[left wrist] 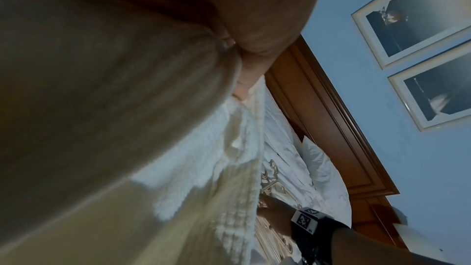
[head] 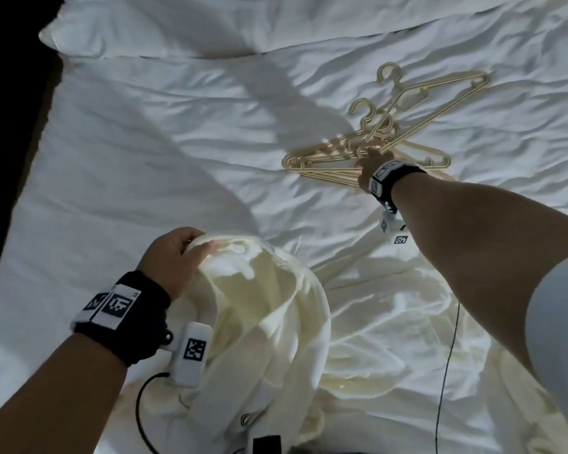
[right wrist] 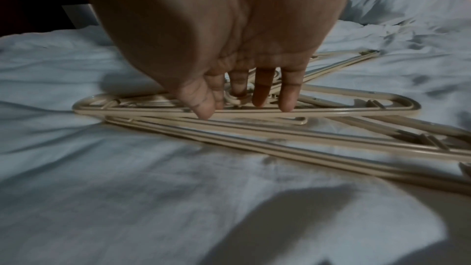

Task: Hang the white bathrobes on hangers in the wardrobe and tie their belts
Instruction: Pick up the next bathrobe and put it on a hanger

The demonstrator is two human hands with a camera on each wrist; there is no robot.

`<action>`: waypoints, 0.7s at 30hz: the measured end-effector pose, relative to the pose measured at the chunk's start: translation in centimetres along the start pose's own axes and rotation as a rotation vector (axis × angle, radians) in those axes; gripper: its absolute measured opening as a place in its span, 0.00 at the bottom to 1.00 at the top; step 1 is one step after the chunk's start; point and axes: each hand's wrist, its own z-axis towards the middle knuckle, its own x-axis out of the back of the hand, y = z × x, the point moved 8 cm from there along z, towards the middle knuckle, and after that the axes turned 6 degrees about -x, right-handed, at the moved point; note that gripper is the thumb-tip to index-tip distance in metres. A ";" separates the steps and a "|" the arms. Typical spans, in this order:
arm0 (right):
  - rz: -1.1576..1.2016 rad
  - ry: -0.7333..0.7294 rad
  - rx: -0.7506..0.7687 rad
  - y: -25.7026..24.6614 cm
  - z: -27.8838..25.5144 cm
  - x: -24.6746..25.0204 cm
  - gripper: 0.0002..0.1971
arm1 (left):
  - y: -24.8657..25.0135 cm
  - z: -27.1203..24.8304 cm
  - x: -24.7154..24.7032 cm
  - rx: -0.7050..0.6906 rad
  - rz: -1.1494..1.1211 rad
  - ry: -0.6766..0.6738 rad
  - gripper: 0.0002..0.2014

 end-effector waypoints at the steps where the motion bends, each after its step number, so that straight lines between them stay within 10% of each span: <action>1: 0.044 0.009 -0.027 0.0 -0.5 0.3 0.28 | -0.4 0.1 -0.2 0.003 -0.039 0.007 0.03; 7: 0.220 0.169 -0.117 -0.7 -3.7 -0.3 0.19 | -0.7 -0.2 -0.8 -0.038 -0.243 -0.022 0.07; 21: 0.903 1.001 -0.136 2.7 -25.9 3.4 0.05 | 0.5 -3.9 -2.6 -0.214 0.310 -0.235 0.20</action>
